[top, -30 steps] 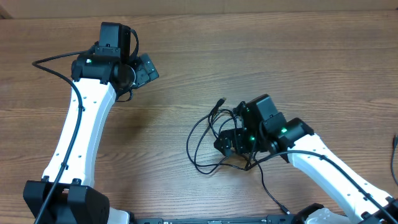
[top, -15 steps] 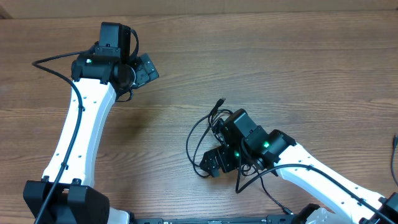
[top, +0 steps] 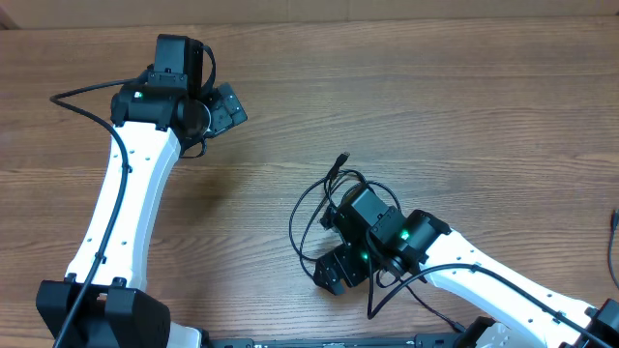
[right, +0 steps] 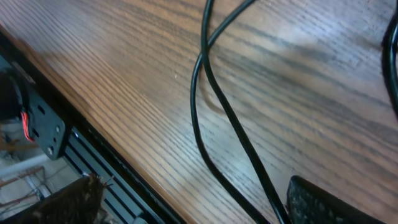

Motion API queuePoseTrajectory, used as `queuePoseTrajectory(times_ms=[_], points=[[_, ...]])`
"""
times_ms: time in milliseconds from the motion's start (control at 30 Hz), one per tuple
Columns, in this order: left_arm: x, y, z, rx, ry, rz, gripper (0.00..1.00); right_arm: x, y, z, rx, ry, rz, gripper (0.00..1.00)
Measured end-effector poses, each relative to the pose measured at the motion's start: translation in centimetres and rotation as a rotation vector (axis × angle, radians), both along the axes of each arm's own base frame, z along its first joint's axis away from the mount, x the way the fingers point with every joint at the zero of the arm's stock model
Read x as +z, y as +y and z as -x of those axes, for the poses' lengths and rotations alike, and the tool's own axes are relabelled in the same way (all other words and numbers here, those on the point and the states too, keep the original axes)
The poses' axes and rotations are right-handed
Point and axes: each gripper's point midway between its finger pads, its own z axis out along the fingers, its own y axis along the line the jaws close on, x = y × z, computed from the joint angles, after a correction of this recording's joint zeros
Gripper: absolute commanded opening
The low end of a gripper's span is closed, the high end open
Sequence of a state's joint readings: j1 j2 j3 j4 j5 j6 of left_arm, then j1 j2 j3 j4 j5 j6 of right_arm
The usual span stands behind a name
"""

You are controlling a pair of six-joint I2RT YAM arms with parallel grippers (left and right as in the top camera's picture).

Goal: Untangle cables
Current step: 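Lower the right gripper onto the black cable in the table center, then close the right gripper on the black cable strands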

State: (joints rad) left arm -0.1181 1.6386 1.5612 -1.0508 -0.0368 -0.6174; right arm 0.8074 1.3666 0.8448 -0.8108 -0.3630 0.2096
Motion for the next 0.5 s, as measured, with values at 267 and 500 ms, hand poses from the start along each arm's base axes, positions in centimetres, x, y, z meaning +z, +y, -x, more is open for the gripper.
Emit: queuePoseTrajectory(times_ms=[267,500], points=[[0.0,0.0,0.0,0.0,0.0,0.0,1.0,-1.0,-0.8,0.8,0.022,0.022,0.032,0.87],[0.0,0.0,0.0,0.0,0.0,0.0,1.0,-3.2,-0.5,0.5,0.025,0.054,0.066,0.82]])
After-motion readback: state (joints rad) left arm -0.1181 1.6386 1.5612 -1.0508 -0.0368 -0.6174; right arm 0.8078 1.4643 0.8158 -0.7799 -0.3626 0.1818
